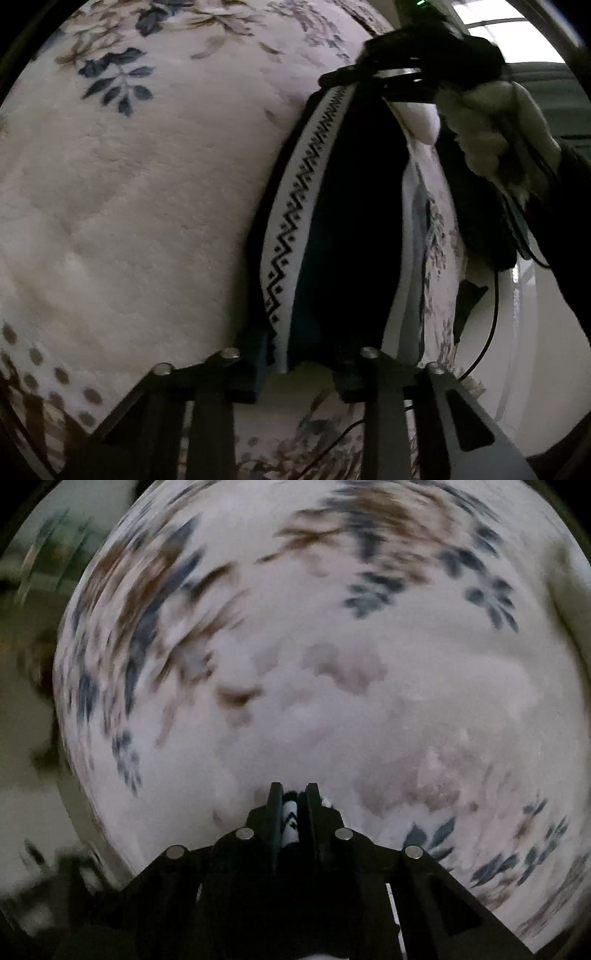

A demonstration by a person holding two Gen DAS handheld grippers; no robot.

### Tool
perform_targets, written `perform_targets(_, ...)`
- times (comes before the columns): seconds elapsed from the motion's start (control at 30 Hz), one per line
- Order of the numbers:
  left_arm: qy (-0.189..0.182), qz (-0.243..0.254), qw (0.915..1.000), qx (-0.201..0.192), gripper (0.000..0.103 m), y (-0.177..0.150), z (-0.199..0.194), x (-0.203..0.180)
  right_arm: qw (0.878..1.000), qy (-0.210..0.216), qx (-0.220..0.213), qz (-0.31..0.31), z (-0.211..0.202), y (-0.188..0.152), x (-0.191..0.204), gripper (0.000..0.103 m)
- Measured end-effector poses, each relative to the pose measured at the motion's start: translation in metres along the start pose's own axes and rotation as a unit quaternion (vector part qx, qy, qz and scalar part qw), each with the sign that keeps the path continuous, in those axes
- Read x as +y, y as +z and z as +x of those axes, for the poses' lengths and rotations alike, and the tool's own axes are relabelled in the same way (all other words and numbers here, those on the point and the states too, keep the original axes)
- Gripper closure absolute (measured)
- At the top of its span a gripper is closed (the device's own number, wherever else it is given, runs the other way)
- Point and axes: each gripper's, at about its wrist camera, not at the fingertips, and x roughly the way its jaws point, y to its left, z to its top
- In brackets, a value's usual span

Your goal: Fold small clothes

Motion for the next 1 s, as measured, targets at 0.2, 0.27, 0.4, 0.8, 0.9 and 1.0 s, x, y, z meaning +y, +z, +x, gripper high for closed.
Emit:
perform_targets(0.2,-0.006,-0.019,0.9996,0.02,0.084,-0.017,-0.003,0.011,0.998,0.019,-0.02,0.065,0.004,0.003,-0.021,0.094)
perform_targets(0.27,0.0,-0.028,0.999,0.036,0.085,-0.021,-0.003,0.016,0.997,0.02,-0.024,0.066,0.003,0.003,-0.021,0.094)
perform_targets(0.4,-0.003,-0.075,0.9961,0.046,0.079,-0.022,-0.02,0.032,0.993,0.063,-0.005,0.099,0.001,0.001,-0.035,0.091)
perform_targets(0.8,-0.018,-0.095,0.9951,-0.018,0.031,0.049,-0.062,0.03,0.944,0.119,-0.138,0.273,-0.097,-0.197,-0.18,0.036)
perform_targets(0.9,-0.037,-0.071,0.9968,-0.003,0.031,0.071,-0.031,0.015,0.918,0.146,-0.134,0.344,-0.075,-0.275,-0.218,0.029)
perform_targets(1.0,-0.039,-0.056,0.9974,0.023,0.031,0.09,-0.005,0.011,0.895,0.212,-0.114,0.376,-0.022,-0.334,-0.235,0.029)
